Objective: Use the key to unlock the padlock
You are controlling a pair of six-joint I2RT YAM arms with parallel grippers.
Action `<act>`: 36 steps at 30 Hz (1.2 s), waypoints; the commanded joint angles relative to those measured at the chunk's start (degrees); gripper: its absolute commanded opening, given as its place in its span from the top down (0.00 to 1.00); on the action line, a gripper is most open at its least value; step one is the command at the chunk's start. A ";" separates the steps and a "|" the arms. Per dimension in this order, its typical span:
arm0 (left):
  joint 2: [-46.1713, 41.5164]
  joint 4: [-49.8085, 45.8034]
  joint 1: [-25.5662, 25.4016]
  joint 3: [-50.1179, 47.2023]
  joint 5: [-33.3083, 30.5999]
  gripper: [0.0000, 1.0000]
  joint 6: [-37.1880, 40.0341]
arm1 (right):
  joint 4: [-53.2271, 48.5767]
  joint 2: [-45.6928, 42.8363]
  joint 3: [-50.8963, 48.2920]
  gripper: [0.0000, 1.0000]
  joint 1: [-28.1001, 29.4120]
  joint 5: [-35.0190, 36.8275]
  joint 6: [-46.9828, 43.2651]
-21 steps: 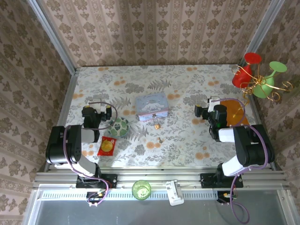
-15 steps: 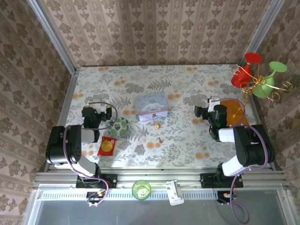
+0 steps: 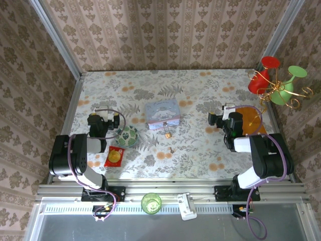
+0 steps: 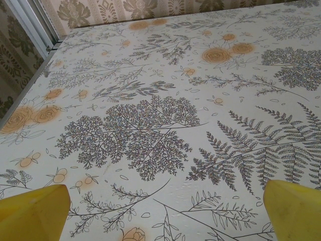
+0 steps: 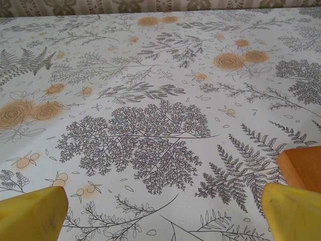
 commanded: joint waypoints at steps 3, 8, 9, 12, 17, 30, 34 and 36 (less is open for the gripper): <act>-0.05 0.60 0.54 0.79 2.82 0.00 -0.09 | 1.17 0.01 1.14 0.00 0.11 1.53 -0.50; -0.05 0.66 0.57 0.89 2.92 0.00 -0.17 | 1.22 0.01 1.14 0.00 0.07 1.48 -0.50; -0.08 0.65 0.73 0.80 3.20 0.00 -0.23 | 1.23 0.01 1.17 0.00 0.09 1.52 -0.48; -0.70 0.00 0.79 0.93 3.15 0.00 -0.21 | 1.44 -0.11 0.97 0.00 0.02 1.48 -0.45; -11.50 -11.75 0.71 2.64 -1.16 0.00 -1.40 | -10.77 -6.28 4.98 0.00 0.45 -0.73 -1.74; -33.32 -47.05 -7.39 16.91 3.92 0.00 -19.47 | -48.86 -21.81 19.23 0.01 15.50 1.00 -0.20; -34.63 -54.37 -18.45 21.62 4.73 0.00 -20.99 | -58.73 -22.17 23.20 0.05 21.92 -2.22 5.08; -36.02 -52.08 -23.10 20.41 4.00 0.00 -24.70 | -62.92 -22.24 24.00 0.06 25.08 -1.46 6.78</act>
